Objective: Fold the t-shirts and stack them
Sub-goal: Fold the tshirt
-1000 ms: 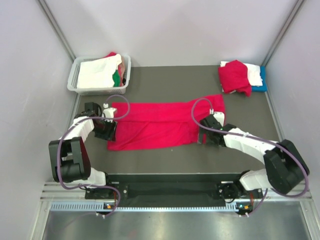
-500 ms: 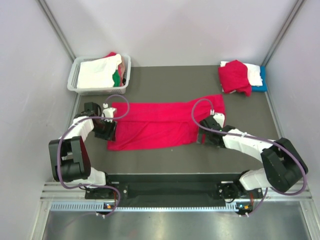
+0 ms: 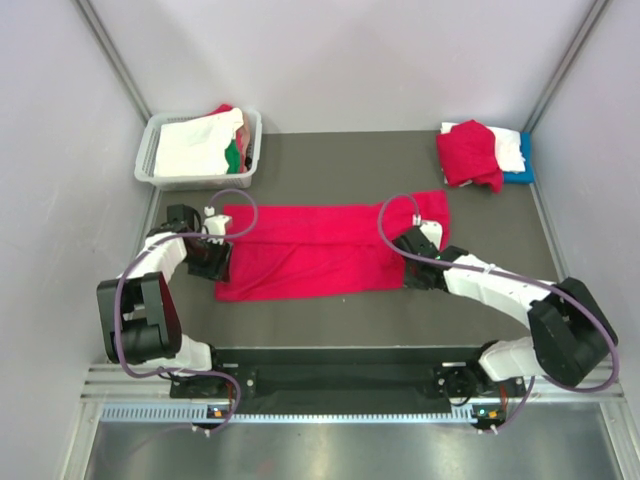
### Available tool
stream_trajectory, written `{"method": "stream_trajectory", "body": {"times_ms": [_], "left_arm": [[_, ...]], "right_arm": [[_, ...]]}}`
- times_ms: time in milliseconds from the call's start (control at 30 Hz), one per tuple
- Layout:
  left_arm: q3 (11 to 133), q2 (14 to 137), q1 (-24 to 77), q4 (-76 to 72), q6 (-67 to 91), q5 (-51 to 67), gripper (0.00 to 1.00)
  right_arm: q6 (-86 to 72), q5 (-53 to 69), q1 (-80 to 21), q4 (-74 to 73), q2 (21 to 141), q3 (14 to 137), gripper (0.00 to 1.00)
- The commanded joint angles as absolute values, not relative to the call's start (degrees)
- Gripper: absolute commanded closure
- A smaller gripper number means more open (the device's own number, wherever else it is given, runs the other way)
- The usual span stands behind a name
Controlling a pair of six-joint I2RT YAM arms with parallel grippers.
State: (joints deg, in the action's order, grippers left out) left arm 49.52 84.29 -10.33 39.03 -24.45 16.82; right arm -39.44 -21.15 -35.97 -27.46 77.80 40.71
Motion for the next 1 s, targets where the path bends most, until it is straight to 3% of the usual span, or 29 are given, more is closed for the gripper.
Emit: {"method": "stream_trajectory", "body": {"times_ms": [0, 233, 467, 533, 567, 733, 967], "left_arm": [[51.6, 84.0, -10.8, 38.6, -25.9, 17.1, 0.43], [54.0, 84.6, -11.1, 39.6, -26.3, 17.4, 0.43], [56.5, 84.1, -11.1, 41.4, -26.4, 17.7, 0.42], [57.3, 84.0, -11.2, 42.1, -26.7, 17.5, 0.42], [57.4, 83.8, -11.2, 42.5, -27.0, 17.4, 0.42], [58.0, 83.1, -11.4, 43.5, -27.6, 17.6, 0.42], [58.4, 82.3, -11.5, 44.2, -28.1, 17.3, 0.42]], "right_arm": [[-40.2, -21.7, -39.5, -34.4, 72.6, 43.4, 1.0], [-44.8, -18.6, -42.7, -43.7, 62.8, 40.5, 1.0], [-44.3, -20.7, -43.1, -44.5, 63.3, 42.5, 0.96], [-44.2, -19.6, -42.8, -43.1, 65.8, 42.6, 0.83], [-43.9, -19.3, -42.4, -41.2, 66.5, 42.8, 0.83], [-40.9, -19.6, -39.6, -35.1, 72.8, 47.0, 1.0], [-34.4, -16.3, -30.8, -29.1, 83.8, 56.1, 0.99]]}}
